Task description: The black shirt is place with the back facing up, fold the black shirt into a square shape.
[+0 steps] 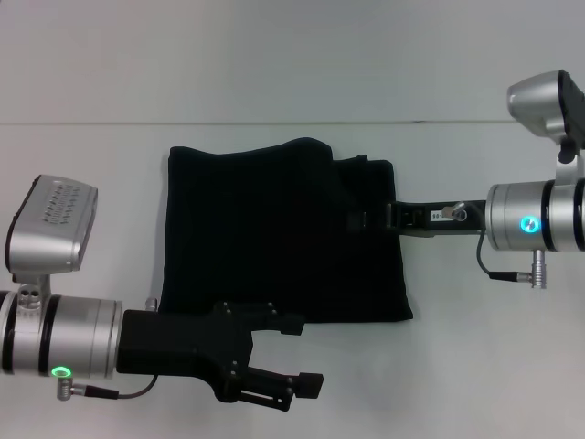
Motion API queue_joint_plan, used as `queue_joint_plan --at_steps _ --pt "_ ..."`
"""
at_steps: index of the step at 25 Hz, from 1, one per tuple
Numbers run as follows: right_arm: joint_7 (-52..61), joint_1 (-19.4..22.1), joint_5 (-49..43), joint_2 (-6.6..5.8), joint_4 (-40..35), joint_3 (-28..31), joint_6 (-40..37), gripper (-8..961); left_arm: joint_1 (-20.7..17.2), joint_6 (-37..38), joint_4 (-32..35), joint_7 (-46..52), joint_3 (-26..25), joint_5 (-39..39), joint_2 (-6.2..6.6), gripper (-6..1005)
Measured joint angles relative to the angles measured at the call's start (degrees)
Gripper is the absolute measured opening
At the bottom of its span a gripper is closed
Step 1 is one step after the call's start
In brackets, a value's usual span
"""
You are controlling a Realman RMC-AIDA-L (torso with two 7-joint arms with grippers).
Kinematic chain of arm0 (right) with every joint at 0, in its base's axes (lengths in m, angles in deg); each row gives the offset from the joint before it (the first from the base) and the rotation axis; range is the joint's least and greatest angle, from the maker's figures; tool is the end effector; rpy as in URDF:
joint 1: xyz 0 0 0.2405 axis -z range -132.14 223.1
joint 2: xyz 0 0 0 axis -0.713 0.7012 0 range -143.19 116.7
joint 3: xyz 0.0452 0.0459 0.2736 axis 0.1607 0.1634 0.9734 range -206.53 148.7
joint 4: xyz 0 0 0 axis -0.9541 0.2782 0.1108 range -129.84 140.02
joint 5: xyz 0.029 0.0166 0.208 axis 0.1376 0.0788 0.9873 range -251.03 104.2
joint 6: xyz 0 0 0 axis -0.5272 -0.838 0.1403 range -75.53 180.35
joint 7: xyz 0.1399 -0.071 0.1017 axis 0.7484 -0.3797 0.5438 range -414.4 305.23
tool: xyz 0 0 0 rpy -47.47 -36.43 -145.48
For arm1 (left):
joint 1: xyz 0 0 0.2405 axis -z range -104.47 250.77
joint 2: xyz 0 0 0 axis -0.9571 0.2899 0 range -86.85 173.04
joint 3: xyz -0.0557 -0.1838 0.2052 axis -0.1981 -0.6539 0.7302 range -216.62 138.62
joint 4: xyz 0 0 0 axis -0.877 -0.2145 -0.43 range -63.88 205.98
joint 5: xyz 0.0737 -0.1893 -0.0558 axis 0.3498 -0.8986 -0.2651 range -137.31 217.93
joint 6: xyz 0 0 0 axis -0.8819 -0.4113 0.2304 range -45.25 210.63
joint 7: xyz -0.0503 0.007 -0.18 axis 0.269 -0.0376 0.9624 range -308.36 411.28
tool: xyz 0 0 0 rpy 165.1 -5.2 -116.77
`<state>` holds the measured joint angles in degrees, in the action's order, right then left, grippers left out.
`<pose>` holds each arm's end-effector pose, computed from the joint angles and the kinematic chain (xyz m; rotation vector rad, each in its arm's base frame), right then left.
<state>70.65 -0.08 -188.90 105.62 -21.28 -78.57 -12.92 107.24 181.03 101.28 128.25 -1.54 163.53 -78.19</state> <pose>0.2201 0.4345 -0.1026 -2.4109 1.5726 0.5629 -0.2379 0.3129 -0.0915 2.9422 0.6325 0.7782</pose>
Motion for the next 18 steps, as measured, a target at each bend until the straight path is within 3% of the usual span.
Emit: queue_joint_plan --at_steps 7,18 --pt "0.3 1.5 0.1 -0.90 -3.0 0.0 -2.8 77 0.0 0.0 0.0 0.9 0.1 0.0 0.00 897" --pt "0.0 4.8 0.1 -1.02 -10.1 0.2 -7.4 98 -0.1 -0.6 0.0 2.3 -0.4 -0.2 -0.04 883"
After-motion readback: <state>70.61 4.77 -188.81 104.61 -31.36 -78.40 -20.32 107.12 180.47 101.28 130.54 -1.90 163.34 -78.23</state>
